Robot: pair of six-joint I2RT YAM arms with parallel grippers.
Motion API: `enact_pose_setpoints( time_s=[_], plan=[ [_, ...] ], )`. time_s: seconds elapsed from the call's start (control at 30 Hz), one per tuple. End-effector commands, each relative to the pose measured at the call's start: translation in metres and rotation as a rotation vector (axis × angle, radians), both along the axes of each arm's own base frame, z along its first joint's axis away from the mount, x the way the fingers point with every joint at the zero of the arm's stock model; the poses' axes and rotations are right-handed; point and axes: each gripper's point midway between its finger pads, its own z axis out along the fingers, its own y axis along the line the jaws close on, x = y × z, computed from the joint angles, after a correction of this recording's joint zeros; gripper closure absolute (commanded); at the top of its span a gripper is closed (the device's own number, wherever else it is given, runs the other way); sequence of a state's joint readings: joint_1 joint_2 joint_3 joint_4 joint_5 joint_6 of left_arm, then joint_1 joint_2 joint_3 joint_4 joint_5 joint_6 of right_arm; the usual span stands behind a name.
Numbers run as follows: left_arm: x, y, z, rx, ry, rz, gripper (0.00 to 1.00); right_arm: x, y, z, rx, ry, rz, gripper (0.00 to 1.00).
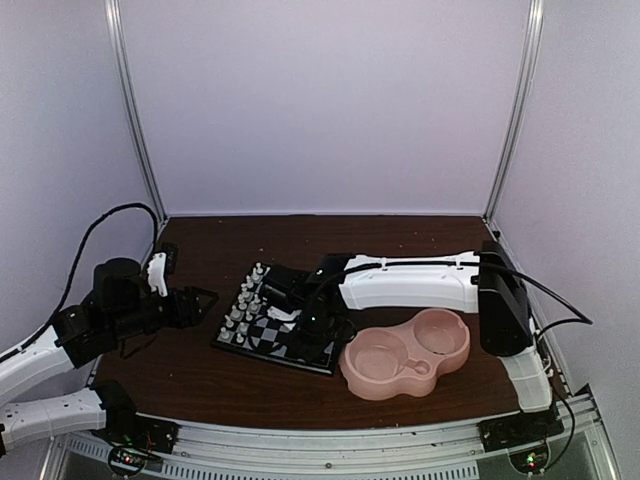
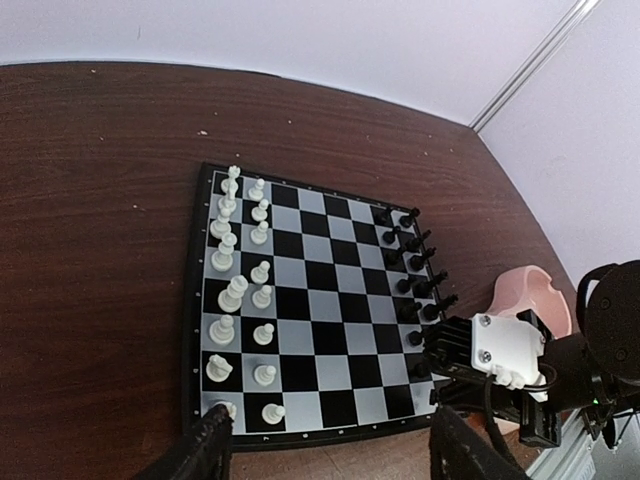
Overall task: Set up the chess pieces on the board
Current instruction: Pass from the left arm to the right, then place the pawn at h7.
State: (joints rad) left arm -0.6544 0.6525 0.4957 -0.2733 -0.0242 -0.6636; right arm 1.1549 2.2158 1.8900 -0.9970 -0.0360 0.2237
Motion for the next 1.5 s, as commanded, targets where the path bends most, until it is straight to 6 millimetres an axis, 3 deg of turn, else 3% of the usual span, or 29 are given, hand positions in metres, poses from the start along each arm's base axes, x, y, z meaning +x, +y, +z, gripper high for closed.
enact_pose_setpoints(
  time_s=[0.0,0.5,0.8,1.17,1.47],
  plan=[
    [0.001,0.002,0.000,0.010,-0.017,0.003,0.32,0.006,-0.004,-0.004,-0.037,-0.021,0.004,0.95],
    [0.001,0.002,-0.002,0.013,-0.010,0.002,0.32,0.007,0.000,-0.011,-0.040,-0.021,0.009,0.90],
    [0.000,0.002,-0.001,0.013,-0.010,0.002,0.32,0.011,0.000,-0.007,-0.036,-0.040,0.005,0.80],
    [-0.001,0.003,-0.001,0.010,-0.011,-0.001,0.32,0.012,-0.001,0.000,-0.021,-0.052,0.004,0.80],
    [-0.001,0.003,-0.002,0.011,-0.007,-0.001,0.32,0.014,-0.004,-0.009,-0.046,-0.059,0.002,0.79]
  ],
)
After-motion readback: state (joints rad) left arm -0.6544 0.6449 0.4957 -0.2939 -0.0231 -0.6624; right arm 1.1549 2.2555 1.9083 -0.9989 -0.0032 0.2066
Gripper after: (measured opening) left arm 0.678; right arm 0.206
